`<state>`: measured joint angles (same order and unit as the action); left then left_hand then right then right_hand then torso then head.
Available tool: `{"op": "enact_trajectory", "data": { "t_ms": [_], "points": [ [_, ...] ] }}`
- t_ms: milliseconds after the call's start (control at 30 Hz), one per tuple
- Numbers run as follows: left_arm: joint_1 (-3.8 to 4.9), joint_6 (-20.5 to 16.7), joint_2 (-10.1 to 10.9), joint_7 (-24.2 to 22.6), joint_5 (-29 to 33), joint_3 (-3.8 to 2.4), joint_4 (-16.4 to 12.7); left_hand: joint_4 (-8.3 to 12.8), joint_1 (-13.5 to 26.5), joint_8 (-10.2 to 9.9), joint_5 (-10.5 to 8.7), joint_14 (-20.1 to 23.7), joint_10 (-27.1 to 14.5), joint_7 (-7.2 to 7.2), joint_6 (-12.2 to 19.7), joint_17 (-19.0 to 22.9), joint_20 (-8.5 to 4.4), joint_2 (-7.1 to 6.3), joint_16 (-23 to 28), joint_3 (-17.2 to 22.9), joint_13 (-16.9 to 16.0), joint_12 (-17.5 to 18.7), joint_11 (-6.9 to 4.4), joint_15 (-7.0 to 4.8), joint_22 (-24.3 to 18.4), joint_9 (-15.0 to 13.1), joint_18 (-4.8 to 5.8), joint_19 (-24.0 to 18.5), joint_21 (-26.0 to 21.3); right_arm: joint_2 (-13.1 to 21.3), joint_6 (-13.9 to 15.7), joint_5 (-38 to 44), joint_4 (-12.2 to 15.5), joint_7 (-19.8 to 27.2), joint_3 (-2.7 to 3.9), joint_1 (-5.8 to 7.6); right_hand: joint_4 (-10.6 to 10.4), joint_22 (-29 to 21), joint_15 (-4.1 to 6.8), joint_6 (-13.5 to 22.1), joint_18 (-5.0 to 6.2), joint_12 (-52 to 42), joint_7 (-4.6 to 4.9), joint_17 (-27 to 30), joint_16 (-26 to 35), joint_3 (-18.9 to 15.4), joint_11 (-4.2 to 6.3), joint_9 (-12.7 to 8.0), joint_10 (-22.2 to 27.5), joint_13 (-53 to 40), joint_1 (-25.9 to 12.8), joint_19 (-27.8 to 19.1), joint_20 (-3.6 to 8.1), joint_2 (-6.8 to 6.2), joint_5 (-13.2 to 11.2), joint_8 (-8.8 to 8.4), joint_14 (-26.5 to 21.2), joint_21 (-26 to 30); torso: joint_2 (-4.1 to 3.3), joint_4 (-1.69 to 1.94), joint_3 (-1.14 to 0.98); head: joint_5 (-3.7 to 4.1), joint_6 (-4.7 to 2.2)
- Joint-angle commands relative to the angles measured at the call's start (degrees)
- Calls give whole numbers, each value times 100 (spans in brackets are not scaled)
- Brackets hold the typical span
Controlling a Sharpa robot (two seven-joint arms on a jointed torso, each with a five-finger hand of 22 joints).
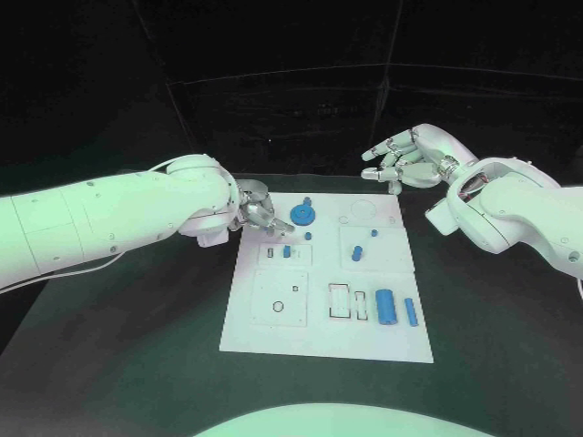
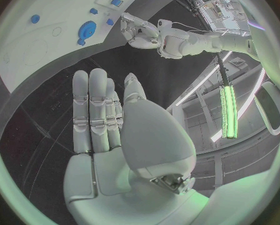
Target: Assemble the parts on the task board
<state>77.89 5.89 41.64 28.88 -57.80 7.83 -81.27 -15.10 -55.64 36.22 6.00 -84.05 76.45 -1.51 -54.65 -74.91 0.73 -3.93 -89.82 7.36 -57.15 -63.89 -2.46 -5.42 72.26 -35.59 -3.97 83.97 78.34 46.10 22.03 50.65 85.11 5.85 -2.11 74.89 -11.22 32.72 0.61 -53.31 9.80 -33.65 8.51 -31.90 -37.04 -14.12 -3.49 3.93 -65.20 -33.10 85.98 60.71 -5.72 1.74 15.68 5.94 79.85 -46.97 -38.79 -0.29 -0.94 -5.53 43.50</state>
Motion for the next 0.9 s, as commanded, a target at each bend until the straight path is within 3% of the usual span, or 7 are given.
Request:
{"op": "enact_trajectory", "data": {
  "t_ms": [33, 133, 233, 367, 533, 900],
  "points": [
    [101, 307, 40, 21, -5, -10, -49, 7, -55, 16, -11, -595, -34, -4, 36, -1509, -21, -8, -18, -28, 7, 34, 6, -34, -8, 3, 9, -7, -36, -14, -24, -31, -3, 37, 3, 12, -4, -6, 0, 18, 71, -18, 37, -10, 39, -30, -28, -3, -1, 5, -72, 40, 9, -8, 35, -27, 37, 28, -8, -6, 0, -7, -5],
    [189, 419, 60, 23, -5, -15, -27, 3, -77, 14, -11, -595, -41, -7, 43, -1509, -19, 1, -18, -51, 17, 40, 8, -31, -20, 4, 7, -12, -47, -20, -35, -34, -10, 33, 3, 12, -4, -6, 0, 18, 71, -18, 37, -10, 39, -30, -28, -3, -1, 5, -72, 40, 9, -8, 35, -27, 37, 28, -12, 0, 4, -8, -7],
    [276, 687, -7, 41, -5, -17, 190, -45, -141, -47, -12, -595, -110, -45, 132, -1509, -1, 39, -18, -172, 114, 118, 39, -6, -150, 44, -19, -61, -148, -30, -49, -36, -21, 25, 3, 12, -8, -7, -1, 18, 71, -19, 37, -11, 41, -33, -28, -3, -1, 5, -77, 41, 8, -6, 36, -27, 37, 30, -6, 7, 3, -6, -12],
    [326, 906, -168, 65, -51, -14, 556, -75, -324, -283, -6, -595, -267, -168, 406, -1509, 61, 134, -18, -341, 332, 284, 140, 72, -258, 216, -36, -103, -245, -39, -53, -37, -27, 17, 3, 12, -9, -8, -1, 19, 71, -21, 36, -13, 43, -33, -27, -3, -1, 5, -76, 42, 8, -3, 42, -27, 38, 31, -10, -5, -1, -27, -19],
    [345, 1010, -484, 64, -93, -10, 1112, -87, -537, -587, 1, -595, -316, -296, 598, -1509, 154, 240, -18, -533, 403, 299, 260, 162, -258, 535, -36, -99, -262, -54, -55, -37, -34, 13, 3, 12, -7, -9, 0, 20, 72, -22, 36, -15, 46, -33, -26, -3, 1, 5, -70, 43, 8, -1, 51, -28, 39, 34, -14, -12, 10, -62, -34],
    [284, 1291, -1047, 61, -111, -2, 2072, -103, -610, -626, 0, -595, -309, -304, 505, -1509, 178, 294, -18, -662, 401, 265, 262, 183, -218, 664, -34, -81, -240, -91, -67, -37, -46, 10, 3, 12, -7, -9, 0, 20, 72, -22, 36, -15, 46, -33, -26, -3, 1, 5, -70, 43, 8, -1, 51, -28, 39, 34, -13, -6, 2, -60, -18]
  ]
}}
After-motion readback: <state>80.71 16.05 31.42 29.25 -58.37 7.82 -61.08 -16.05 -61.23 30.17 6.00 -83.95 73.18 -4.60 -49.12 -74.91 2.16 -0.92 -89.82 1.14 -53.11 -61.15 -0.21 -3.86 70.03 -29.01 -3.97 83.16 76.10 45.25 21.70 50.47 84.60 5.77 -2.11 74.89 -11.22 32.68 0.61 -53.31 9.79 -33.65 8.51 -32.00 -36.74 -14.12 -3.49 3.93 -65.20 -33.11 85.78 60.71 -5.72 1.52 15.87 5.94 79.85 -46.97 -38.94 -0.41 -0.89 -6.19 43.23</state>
